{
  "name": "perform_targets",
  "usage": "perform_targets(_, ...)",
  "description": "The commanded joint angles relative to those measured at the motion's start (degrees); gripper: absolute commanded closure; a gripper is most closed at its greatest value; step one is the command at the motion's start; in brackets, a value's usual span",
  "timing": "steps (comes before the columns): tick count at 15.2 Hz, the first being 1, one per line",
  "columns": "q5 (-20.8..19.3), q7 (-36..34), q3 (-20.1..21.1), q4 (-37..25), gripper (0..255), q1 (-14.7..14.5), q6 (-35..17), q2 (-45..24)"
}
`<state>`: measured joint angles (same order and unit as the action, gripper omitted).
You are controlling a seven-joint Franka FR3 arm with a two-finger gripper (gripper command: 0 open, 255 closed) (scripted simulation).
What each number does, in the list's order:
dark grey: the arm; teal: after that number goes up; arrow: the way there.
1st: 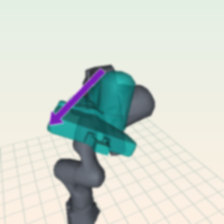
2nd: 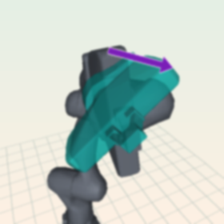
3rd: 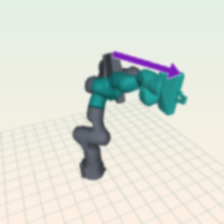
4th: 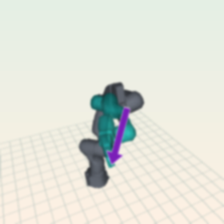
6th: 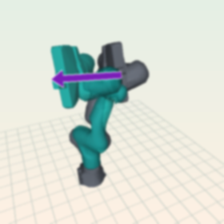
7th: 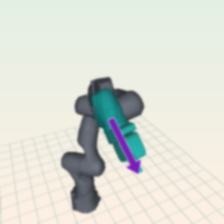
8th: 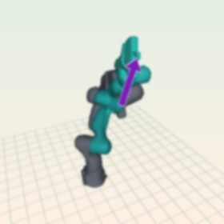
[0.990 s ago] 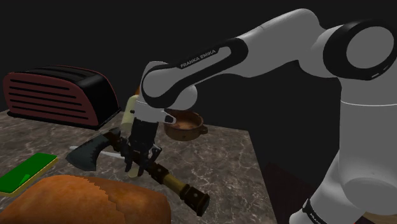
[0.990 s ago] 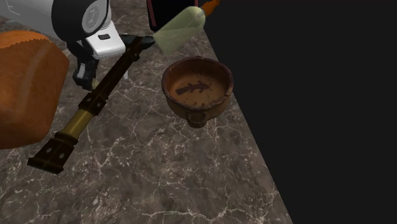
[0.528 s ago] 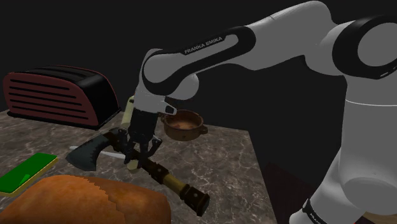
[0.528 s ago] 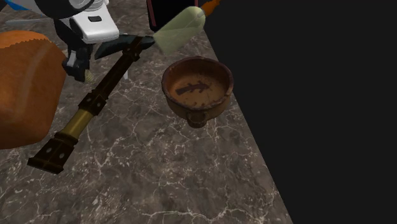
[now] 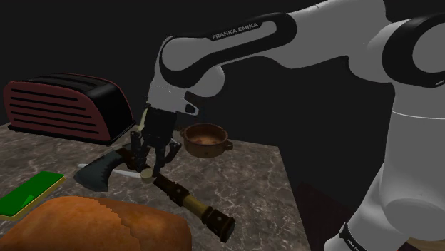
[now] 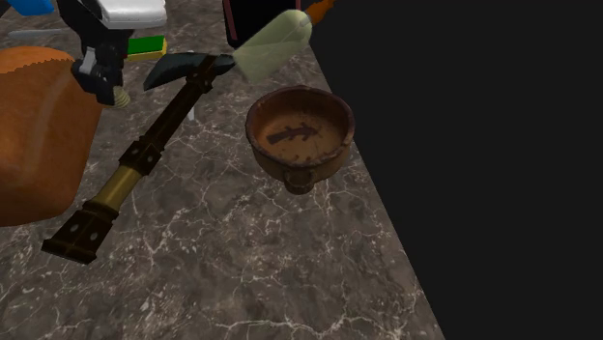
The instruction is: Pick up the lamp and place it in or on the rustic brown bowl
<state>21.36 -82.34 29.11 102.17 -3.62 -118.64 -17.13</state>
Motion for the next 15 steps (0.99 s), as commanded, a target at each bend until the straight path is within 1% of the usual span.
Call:
perform_targets(1,0.2,-0.4,0.1,-0.6,255,0.2,1.4,0.9)
perform_targets(12,0.0,-2.9,0.2,-6.0,255,0.5,8.2,2.9)
perform_targets(15,0.8,1.0,-1.1,-4.8,255,3.3,9.9,4.1)
